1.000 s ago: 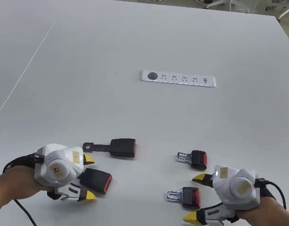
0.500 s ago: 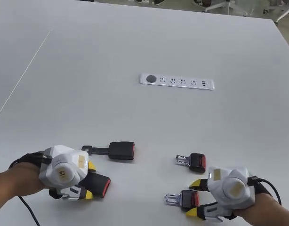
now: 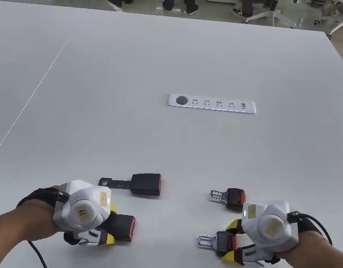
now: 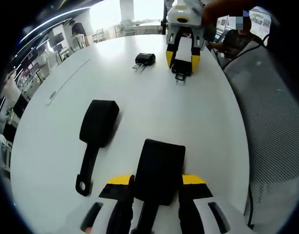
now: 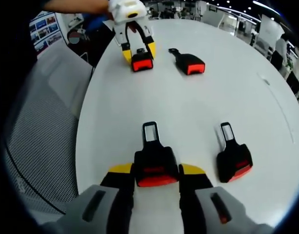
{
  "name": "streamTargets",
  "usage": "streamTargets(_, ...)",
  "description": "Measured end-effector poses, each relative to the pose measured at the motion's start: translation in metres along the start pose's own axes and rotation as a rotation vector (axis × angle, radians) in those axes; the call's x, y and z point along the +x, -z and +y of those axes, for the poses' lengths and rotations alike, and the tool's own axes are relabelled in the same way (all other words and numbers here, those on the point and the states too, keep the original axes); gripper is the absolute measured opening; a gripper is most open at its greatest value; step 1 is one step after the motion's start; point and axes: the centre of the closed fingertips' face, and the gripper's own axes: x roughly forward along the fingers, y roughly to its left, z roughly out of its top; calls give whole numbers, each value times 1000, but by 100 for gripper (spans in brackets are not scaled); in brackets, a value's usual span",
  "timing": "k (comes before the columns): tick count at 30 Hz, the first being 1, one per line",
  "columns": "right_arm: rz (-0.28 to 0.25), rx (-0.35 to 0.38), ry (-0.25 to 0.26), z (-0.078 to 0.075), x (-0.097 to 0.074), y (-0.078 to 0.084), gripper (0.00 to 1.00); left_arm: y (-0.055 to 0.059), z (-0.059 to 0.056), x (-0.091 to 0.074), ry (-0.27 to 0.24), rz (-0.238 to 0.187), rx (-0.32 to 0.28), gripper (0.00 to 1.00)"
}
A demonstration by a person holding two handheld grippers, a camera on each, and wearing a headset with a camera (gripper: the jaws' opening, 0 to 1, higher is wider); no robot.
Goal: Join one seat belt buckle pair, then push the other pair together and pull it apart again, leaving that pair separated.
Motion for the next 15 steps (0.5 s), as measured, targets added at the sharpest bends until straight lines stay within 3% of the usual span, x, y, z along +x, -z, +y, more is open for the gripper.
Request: streamTargets(15,-2,-4,6,-5,8,-12,34,0,0,2,14,17,4,36)
